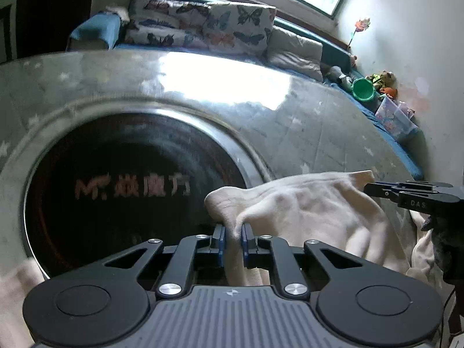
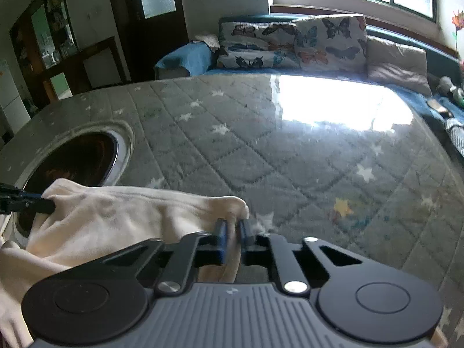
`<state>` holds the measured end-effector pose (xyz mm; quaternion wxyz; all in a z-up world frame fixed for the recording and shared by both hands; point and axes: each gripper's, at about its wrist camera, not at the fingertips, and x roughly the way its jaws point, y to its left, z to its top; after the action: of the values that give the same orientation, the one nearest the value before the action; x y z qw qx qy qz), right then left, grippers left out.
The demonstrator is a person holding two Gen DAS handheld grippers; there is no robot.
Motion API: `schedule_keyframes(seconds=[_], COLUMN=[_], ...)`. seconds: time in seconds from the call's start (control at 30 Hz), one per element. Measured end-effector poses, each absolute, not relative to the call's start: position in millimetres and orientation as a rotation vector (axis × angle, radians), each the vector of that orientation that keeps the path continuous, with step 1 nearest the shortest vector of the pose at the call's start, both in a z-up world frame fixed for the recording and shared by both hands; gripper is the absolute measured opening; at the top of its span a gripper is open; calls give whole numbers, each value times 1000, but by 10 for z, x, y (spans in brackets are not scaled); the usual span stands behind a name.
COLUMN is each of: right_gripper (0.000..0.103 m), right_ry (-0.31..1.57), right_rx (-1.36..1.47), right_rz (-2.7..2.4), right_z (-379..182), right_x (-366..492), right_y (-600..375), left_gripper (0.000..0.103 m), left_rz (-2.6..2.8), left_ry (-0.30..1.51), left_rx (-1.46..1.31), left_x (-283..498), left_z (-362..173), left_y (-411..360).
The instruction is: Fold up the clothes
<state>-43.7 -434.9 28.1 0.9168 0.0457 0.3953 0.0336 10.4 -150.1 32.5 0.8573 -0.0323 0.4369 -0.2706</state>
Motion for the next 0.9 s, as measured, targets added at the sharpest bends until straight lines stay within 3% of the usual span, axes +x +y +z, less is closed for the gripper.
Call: schedule_keyframes(seconds=[0.4, 0.67, 0.9], right_gripper=[4, 4, 15], right_ry=[689, 651, 686], right_rx=[56, 29, -35], right_rz=[73, 57, 65], right_z=[649, 668, 597], right_x=[53, 587, 696], right_y=[-4235, -4110, -4017], left_gripper=[12, 12, 21], left_rz=[-512, -445, -421], left_ry=[761, 735, 783], left_rx=[-19, 1, -3], left_x=[538, 964, 1098], left_z=[694, 644, 487], left_y=[-1444, -1435, -1397])
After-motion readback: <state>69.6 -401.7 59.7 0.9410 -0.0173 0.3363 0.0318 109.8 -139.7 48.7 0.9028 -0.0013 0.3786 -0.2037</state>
